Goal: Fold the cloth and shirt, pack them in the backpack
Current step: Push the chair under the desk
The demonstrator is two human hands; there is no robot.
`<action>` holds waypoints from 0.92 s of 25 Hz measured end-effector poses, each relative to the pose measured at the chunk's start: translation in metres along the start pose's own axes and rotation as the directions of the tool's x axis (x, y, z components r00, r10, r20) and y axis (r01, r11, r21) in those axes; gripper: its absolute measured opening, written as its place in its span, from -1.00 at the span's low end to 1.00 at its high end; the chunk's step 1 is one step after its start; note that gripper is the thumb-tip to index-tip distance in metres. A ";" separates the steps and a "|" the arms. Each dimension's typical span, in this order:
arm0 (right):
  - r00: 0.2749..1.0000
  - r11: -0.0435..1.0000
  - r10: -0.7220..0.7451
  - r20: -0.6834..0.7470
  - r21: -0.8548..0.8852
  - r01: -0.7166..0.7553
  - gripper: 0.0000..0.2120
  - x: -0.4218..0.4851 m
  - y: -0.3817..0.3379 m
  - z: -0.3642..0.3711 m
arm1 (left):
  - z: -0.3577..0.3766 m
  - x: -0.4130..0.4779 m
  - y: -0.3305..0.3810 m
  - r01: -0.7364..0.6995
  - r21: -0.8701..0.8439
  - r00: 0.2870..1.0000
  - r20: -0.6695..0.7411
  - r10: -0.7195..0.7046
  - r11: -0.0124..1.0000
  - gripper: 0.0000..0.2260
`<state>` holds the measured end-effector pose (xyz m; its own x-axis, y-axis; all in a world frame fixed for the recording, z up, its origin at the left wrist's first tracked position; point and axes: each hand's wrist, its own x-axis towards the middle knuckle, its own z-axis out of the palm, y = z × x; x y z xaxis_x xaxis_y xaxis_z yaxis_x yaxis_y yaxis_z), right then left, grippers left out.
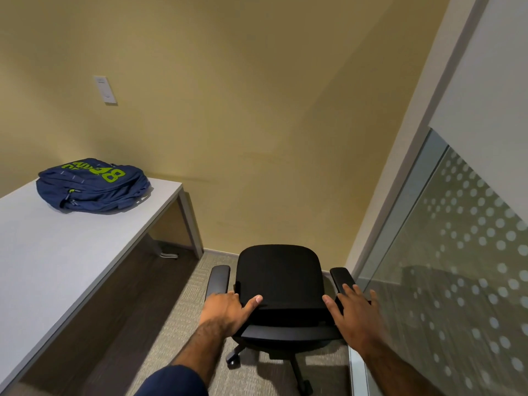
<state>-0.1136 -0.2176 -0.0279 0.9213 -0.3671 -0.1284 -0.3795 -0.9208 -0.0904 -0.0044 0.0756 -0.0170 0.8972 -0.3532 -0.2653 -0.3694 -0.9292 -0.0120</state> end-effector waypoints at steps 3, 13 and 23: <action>0.999 0.999 -0.032 0.002 0.002 0.032 0.11 -0.003 -0.011 -0.002 | 0.003 -0.013 -0.010 0.050 -0.068 0.999 -0.009 -0.051 0.996 -0.03; 0.988 0.988 -0.154 -0.017 -0.005 0.154 -0.05 0.009 -0.057 0.002 | 0.017 -0.039 -0.056 0.180 -0.221 0.983 0.017 -0.180 0.958 0.01; 0.949 0.948 -0.314 -0.029 0.046 0.315 -0.18 0.037 -0.111 0.005 | 0.031 -0.061 -0.100 0.371 -0.237 0.917 -0.062 -0.395 0.898 -0.18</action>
<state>-0.0375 -0.1285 -0.0279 0.9959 -0.0632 -0.0648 -0.0735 -0.9824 -0.1718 -0.0303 0.1934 -0.0296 0.9832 0.0368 -0.1791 0.0588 -0.9911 0.1193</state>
